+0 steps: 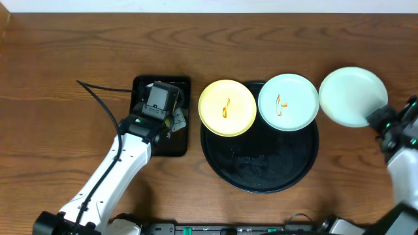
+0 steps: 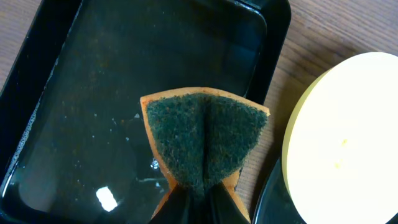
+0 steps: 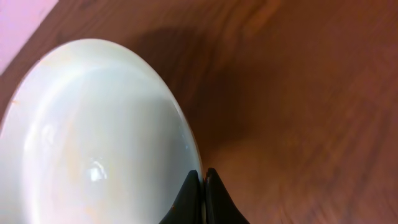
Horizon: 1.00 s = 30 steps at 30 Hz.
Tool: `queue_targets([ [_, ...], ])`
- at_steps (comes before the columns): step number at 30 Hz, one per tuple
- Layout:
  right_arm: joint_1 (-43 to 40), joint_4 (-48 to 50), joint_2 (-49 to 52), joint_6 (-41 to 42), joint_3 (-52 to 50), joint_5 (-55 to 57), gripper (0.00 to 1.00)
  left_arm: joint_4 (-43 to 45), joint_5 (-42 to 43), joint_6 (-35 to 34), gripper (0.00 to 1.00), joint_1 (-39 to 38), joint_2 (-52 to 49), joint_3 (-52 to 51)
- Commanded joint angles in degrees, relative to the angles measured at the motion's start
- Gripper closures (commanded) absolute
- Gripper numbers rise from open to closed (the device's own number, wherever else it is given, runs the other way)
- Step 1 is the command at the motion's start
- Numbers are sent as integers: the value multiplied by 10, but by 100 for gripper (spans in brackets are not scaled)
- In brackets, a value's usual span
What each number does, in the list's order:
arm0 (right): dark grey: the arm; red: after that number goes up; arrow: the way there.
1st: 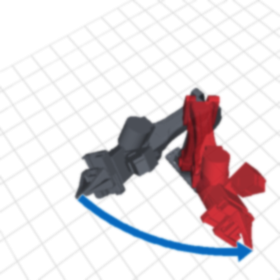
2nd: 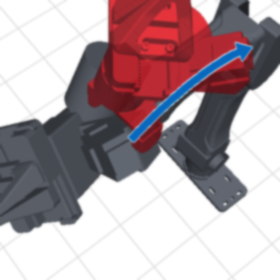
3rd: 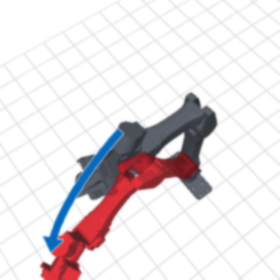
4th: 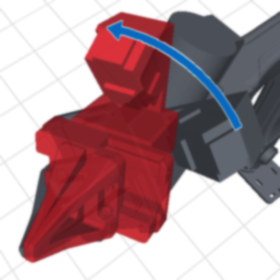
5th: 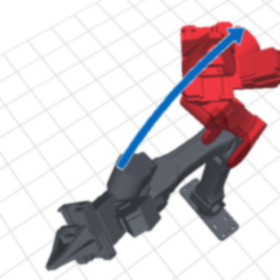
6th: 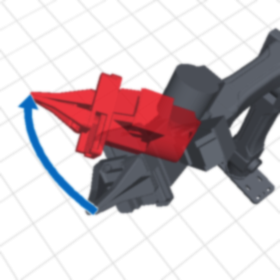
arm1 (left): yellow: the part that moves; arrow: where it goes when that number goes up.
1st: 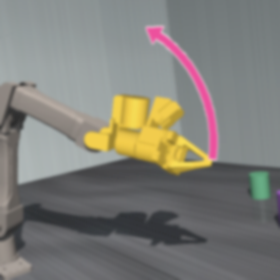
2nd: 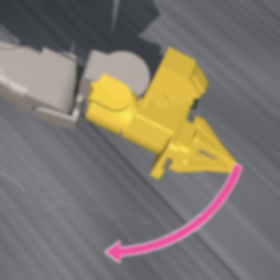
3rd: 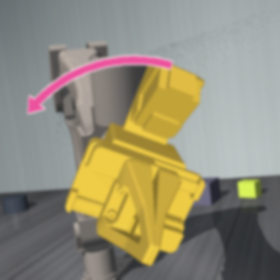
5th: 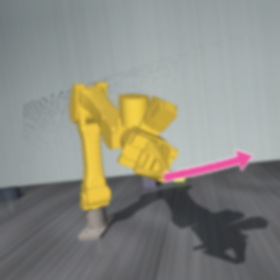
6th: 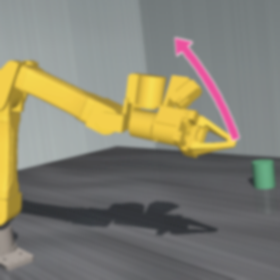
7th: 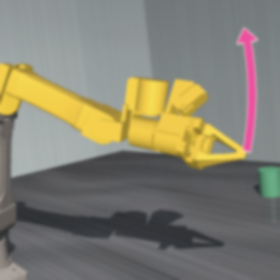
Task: Clean dirty plates on tray and stack at the side
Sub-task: 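Lift the front blue plate with the right gripper and place it right, then move the right gripper to grip the yellow plate rim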
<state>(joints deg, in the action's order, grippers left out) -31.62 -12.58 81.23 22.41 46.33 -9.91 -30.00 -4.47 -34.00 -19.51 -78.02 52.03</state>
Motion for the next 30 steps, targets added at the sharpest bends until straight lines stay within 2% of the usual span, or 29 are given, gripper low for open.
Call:
queue_targets([
  [1, -10, -12, 61, 9, 53, -38, 99, 0, -7, 10, 93, 2, 2, -5],
  [7, -11, -14, 133, -2, 66, 31, 99, -7, -7, 10, 93, 2, 2, -5],
  [11, -11, -28, 149, -8, 66, 86, 99, -10, -7, 10, 93, 2, 2, -5],
  [15, -10, -25, 149, -12, 66, 85, 99, -9, -7, 10, 93, 2, 2, -5],
  [17, -9, -24, 149, -36, 66, 54, 92, -9, -7, 10, 92, 2, 2, -5],
  [19, -6, -25, 146, -54, 66, 16, 73, -9, -7, 10, 93, 2, 2, -5],
  [27, 64, -50, 97, -113, 66, -217, 63, -8, -7, 10, 93, 2, 2, -5],
  [30, 125, -83, 69, -114, 66, -236, 62, -9, -7, 10, 92, 2, 2, -5],
])
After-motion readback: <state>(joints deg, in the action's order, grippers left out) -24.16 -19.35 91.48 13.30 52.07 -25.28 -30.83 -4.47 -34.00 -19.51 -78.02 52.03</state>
